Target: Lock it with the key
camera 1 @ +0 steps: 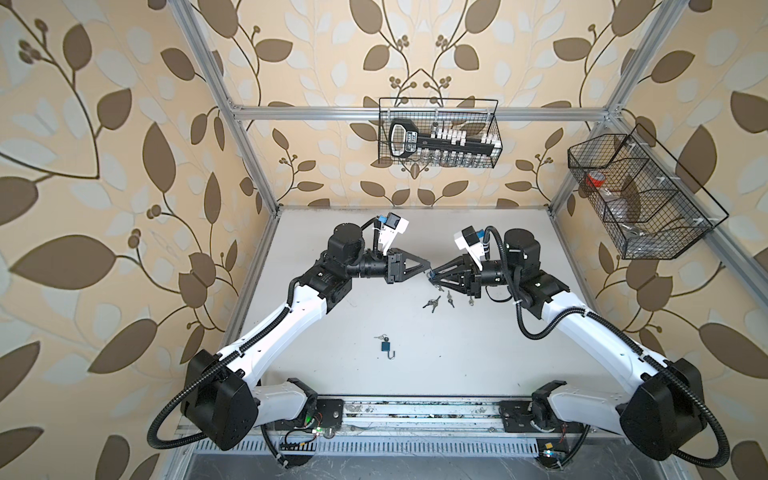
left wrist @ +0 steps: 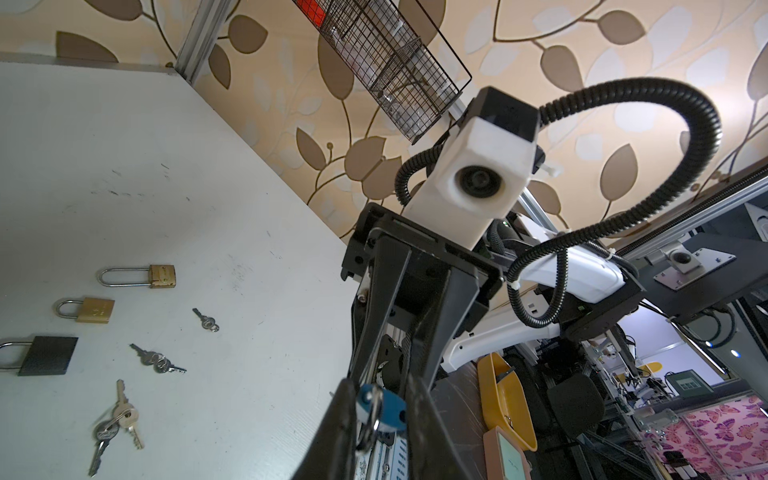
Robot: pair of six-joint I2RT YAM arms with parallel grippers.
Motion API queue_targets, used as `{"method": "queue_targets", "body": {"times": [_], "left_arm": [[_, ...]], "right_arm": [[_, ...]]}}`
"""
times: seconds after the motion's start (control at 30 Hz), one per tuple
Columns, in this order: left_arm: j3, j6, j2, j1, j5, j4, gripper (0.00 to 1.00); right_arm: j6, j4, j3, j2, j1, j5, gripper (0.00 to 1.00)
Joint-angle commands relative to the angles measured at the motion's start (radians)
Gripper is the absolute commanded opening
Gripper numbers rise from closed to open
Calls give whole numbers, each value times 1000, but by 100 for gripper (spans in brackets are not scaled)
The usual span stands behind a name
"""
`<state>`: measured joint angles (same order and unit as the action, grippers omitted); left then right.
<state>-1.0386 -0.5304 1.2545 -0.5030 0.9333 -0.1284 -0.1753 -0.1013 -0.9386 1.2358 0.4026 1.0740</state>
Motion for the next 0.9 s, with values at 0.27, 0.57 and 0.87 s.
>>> {"method": "queue_targets", "body": {"times": [0.27, 0.57, 0.87], "left_arm": [[-40, 16, -7, 0, 15, -28, 6], [-45, -6, -29, 0, -61, -26, 0], [9, -118, -99, 0, -194, -136, 0]], "right_arm": [[10, -11, 12, -24, -1, 22, 0], [32, -26, 19, -65, 2, -55, 29], [83, -308, 210, -230, 79, -465, 57]]}}
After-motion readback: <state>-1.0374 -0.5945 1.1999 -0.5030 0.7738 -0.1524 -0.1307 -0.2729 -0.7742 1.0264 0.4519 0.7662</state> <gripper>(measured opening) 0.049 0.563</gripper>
